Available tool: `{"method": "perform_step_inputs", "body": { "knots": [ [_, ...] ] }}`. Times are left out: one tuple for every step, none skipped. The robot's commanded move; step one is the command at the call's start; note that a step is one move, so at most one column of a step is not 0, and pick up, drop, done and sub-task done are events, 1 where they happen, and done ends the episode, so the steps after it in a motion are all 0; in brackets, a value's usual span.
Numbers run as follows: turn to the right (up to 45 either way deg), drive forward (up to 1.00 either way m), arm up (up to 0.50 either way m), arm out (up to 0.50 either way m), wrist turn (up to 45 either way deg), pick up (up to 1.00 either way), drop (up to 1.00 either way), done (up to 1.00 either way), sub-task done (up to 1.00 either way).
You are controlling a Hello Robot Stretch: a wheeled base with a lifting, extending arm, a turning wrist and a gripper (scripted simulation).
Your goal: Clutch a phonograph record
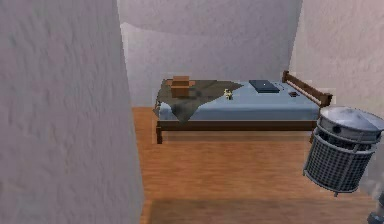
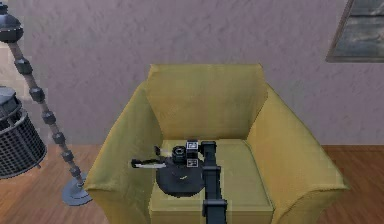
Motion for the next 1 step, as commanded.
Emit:
{"method": "perform_step_inputs", "body": {
  "knots": [
    [0.0,0.00,0.00,0.00,36.0,0.00,0.00,0.00,0.00]
  ]
}}
